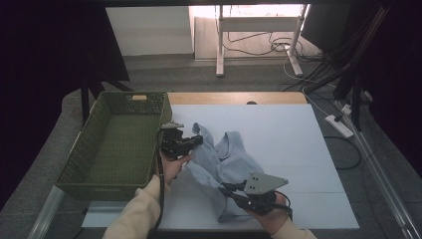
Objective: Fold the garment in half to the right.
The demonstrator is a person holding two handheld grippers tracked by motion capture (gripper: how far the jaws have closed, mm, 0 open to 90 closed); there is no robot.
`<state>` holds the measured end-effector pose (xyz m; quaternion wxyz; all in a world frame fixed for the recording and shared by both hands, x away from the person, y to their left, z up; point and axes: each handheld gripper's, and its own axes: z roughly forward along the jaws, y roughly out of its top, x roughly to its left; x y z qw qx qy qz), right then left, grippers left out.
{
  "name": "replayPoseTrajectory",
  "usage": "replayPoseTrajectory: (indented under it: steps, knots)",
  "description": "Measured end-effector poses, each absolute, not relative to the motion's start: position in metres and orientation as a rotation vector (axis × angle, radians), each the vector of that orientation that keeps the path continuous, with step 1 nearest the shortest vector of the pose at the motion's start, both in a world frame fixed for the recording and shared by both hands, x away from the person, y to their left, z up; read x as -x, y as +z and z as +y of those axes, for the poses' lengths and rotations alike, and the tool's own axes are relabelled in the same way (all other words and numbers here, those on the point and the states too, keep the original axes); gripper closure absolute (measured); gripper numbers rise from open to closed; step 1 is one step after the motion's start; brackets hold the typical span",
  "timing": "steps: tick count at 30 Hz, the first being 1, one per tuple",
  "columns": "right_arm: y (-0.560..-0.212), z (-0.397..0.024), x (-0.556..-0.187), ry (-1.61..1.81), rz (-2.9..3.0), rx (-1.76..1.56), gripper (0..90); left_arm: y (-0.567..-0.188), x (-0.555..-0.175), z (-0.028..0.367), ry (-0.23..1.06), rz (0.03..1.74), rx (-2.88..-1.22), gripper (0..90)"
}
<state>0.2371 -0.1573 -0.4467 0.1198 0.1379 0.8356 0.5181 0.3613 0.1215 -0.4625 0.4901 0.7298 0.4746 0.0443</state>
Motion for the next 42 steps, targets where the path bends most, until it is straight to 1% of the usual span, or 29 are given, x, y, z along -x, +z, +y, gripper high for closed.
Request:
replayPoseTrajectory:
  steps: [14, 28, 30, 42]
  knots:
    - [-0.453, -0.194, -0.235, 1.472, 2.416, -0.521, 82.6, -0.462, -0.369, 0.100, 0.105, 1.136, -1.789, 85.9]
    - [-0.459, -0.212, -0.238, 1.433, 2.426, -0.577, 82.7, -0.463, -0.377, 0.085, 0.090, 1.136, -1.813, 86.3]
    - [-0.460, -0.214, -0.238, 1.434, 2.426, -0.588, 82.8, -0.462, -0.378, 0.083, 0.093, 1.136, -1.811, 88.8]
    - [-0.463, -0.228, -0.235, 1.403, 2.422, -0.627, 82.9, -0.463, -0.384, 0.065, 0.083, 1.118, -1.855, 88.9]
